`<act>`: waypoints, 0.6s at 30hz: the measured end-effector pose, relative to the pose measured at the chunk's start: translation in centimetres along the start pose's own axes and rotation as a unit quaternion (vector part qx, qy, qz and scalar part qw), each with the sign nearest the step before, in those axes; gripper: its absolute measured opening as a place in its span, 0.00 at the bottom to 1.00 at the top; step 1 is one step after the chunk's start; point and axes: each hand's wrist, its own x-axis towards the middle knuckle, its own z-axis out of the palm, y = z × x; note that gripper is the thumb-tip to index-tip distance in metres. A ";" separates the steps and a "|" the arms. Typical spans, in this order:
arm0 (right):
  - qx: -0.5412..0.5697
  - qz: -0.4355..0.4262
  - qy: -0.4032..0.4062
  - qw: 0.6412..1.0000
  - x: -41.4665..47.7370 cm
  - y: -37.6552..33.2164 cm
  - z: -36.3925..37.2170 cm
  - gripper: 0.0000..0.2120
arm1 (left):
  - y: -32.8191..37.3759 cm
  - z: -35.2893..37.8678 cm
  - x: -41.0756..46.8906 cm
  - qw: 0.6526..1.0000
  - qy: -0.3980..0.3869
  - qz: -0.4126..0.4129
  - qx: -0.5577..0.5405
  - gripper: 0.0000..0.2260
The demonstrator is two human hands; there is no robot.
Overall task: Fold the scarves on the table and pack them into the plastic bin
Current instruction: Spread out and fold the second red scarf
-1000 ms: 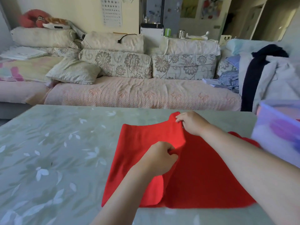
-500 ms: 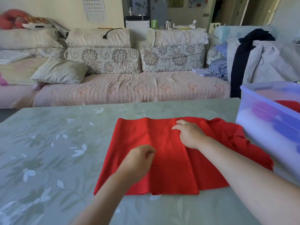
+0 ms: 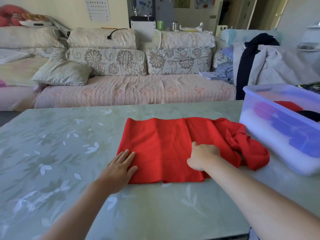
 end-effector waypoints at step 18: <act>0.179 -0.082 0.034 0.980 -1.1 -1.2 -0.2 0.27 | -1.9 -1.5 -2.9 0.994 0.066 0.078 0.033 0.34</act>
